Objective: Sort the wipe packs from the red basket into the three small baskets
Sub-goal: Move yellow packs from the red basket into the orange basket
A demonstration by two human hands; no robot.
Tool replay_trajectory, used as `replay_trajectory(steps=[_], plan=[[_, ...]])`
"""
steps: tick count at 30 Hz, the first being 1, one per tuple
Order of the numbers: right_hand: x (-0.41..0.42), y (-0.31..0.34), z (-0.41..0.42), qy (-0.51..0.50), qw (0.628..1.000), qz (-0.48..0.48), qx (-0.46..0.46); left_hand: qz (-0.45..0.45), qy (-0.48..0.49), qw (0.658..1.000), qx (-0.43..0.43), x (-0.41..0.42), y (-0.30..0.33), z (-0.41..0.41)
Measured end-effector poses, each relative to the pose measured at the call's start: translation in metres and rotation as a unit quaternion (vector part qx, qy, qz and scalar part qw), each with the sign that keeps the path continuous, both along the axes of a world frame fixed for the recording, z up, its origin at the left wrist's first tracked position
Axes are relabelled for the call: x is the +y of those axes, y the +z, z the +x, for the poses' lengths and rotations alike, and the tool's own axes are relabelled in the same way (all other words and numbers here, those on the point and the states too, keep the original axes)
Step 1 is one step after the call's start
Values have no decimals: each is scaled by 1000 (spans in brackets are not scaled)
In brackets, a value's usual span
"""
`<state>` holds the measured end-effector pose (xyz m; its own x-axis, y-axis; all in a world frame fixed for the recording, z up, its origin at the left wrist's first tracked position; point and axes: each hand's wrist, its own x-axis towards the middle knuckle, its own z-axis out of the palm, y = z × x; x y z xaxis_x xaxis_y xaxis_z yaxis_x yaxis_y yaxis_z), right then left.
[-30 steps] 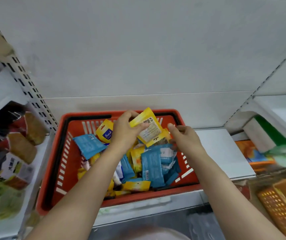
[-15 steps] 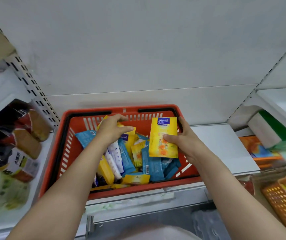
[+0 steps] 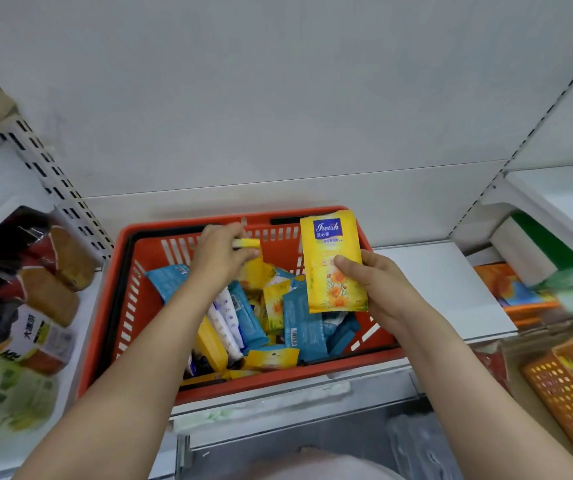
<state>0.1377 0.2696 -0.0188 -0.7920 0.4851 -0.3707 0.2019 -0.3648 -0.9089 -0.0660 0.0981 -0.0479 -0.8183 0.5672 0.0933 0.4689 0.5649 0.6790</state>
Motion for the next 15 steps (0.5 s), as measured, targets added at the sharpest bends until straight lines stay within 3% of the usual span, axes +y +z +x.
replay_trajectory(steps=[4, 8, 12, 15], plan=[[-8, 3, -5, 21, 997, -35, 60, 158, 75, 983, -60, -11, 31, 4], [-20, 9, -11, 24, 995, -36, 87, 259, 73, 943, -198, -21, 41, 19], [-32, 13, -4, 51, 993, -47, 92, 315, 65, 903, -286, -28, 37, 39], [-38, 13, 11, 44, 996, -27, 78, 316, 18, 898, -304, -35, 33, 47]])
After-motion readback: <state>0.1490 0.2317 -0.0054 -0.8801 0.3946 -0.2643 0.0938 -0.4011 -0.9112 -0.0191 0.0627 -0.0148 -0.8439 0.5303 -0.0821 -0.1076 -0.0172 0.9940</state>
